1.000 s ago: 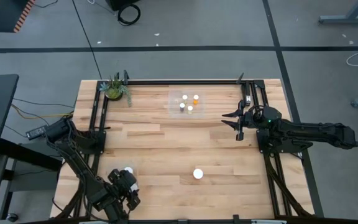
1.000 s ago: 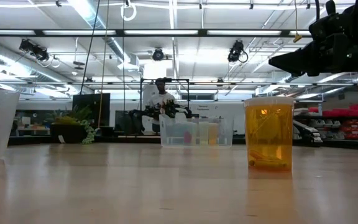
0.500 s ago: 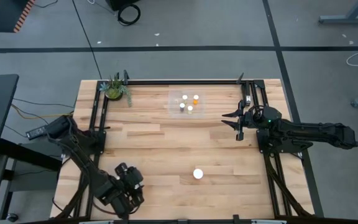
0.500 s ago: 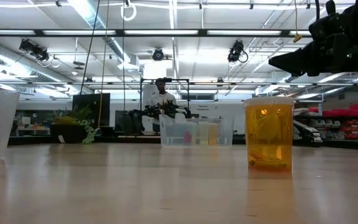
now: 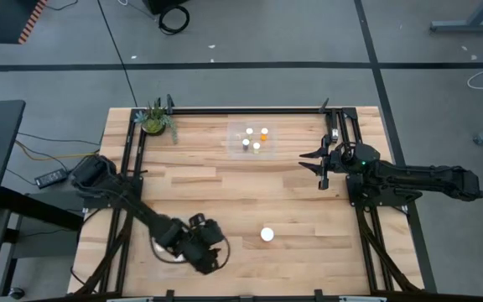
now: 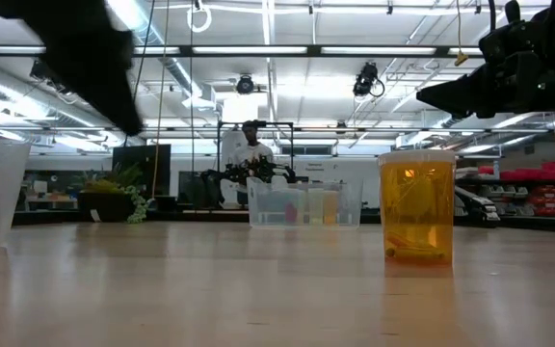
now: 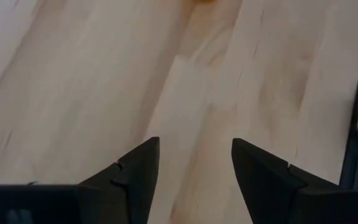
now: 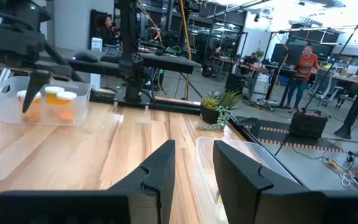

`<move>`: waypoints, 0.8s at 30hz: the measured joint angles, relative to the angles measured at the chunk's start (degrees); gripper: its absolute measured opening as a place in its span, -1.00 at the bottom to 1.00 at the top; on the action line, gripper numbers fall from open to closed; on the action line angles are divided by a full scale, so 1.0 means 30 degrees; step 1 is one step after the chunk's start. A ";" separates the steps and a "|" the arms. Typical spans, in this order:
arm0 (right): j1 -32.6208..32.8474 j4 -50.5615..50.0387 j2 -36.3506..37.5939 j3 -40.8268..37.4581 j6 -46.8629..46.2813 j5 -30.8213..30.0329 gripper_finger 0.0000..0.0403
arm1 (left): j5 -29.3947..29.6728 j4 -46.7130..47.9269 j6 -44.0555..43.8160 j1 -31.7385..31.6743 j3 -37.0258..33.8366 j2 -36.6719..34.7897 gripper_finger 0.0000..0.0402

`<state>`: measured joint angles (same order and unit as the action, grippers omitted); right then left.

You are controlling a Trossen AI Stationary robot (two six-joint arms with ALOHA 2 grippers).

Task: Pick and place medicine bottles into bin by pill shape (circle, oval)
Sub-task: Put the orange capsule bottle into the bottom transparent bin

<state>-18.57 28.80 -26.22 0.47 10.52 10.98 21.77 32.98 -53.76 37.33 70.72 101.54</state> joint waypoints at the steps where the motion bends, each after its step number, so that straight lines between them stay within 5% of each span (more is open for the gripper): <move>1: 0.0000 0.0000 0.0007 0.0000 0.0000 0.0000 -0.43 | -0.0206 -0.0362 0.0394 -0.0364 0.0033 0.0080 0.05; 15: 0.0000 -0.0030 0.0000 0.0000 0.0000 0.0000 -0.43 | -0.3703 -0.4179 0.6191 -0.4280 0.0305 0.1211 0.31; 24: 0.0000 -0.0224 0.0000 0.0001 0.0000 -0.0007 -0.43 | -0.3971 -0.3857 0.9285 -0.5273 0.3189 0.3822 0.35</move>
<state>-18.57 28.12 -26.22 0.47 10.52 10.96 9.86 21.41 -25.90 21.51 80.29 113.00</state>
